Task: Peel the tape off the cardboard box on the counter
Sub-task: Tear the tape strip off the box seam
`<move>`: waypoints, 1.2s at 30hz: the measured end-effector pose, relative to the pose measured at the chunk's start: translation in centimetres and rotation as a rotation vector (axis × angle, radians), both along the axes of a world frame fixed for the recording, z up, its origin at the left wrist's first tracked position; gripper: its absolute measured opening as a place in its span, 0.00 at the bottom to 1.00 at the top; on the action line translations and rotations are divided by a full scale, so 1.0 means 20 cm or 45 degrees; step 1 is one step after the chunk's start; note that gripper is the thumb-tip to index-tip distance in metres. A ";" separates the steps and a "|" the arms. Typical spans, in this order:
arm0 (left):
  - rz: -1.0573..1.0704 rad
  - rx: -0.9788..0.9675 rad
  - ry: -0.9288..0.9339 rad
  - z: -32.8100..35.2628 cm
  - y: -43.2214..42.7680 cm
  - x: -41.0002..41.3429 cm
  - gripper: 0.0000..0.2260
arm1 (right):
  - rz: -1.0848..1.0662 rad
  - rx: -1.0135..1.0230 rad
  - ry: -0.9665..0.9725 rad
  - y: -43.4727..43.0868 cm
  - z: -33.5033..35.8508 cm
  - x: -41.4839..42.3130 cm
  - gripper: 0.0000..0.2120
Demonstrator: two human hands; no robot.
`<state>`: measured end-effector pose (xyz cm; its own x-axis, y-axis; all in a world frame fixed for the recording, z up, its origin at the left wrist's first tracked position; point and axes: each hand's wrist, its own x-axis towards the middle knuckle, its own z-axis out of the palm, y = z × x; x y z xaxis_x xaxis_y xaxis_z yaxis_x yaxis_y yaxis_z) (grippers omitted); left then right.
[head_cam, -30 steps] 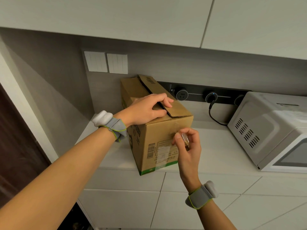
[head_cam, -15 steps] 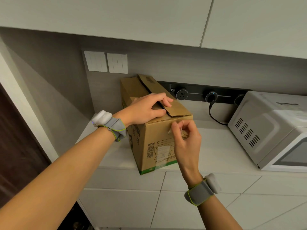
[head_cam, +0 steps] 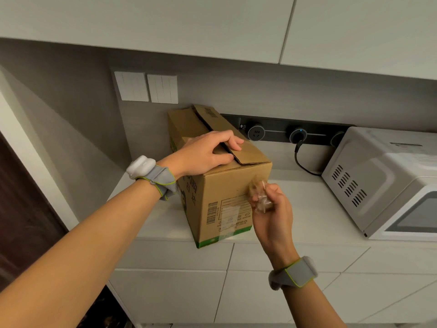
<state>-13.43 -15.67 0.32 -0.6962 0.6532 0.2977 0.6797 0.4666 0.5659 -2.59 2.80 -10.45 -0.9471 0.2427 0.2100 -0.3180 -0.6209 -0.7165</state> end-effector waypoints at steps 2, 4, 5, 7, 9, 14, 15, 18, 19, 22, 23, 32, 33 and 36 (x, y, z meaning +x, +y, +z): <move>-0.004 -0.002 0.000 0.00 0.00 0.00 0.10 | 0.137 -0.197 0.034 0.01 0.00 0.01 0.09; -0.008 0.000 0.006 0.00 0.00 0.00 0.10 | 0.225 -0.334 0.044 0.02 0.00 0.03 0.08; -0.008 0.001 0.006 0.00 0.00 0.00 0.10 | 0.239 -0.364 0.048 0.02 0.00 0.04 0.08; -0.005 0.003 0.004 0.00 0.00 0.00 0.10 | 0.248 -0.376 0.058 0.03 0.01 0.06 0.12; -0.004 0.004 0.001 0.00 0.00 0.01 0.10 | 0.255 -0.363 0.065 0.03 0.01 0.07 0.13; 0.007 0.004 0.008 0.00 -0.01 0.01 0.10 | 0.271 -0.326 0.094 0.07 0.03 0.09 0.15; 0.007 0.004 0.007 0.00 0.00 0.01 0.09 | 0.274 -0.314 0.097 0.08 0.03 0.09 0.16; 0.003 0.004 0.010 0.00 0.00 0.01 0.09 | 0.290 -0.284 0.116 0.11 0.03 0.11 0.16; 0.001 0.003 0.011 0.00 0.00 0.01 0.09 | 0.295 -0.249 0.131 0.12 0.04 0.11 0.16; 0.009 0.022 0.010 0.00 0.00 0.02 0.09 | 0.196 0.074 0.156 0.12 0.05 0.13 0.15; 0.021 0.027 0.010 0.00 0.00 0.02 0.09 | 0.140 0.221 0.171 0.12 0.06 0.14 0.12; 0.071 0.055 0.126 -0.01 0.01 0.04 0.08 | -0.115 0.827 0.242 0.09 0.11 0.19 0.08; 0.087 0.076 0.186 -0.01 0.01 0.04 0.08 | -0.177 0.778 0.199 0.10 0.11 0.18 0.09; 0.150 0.110 0.459 -0.01 0.01 0.09 0.08 | -0.308 0.702 0.113 0.16 0.12 0.16 0.10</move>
<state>-11.59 -15.51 0.19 -0.6059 0.5365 0.5874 0.7866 0.5146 0.3413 0.65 6.08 -8.12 -0.8518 0.2820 0.4414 -0.4768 -0.0684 -0.8764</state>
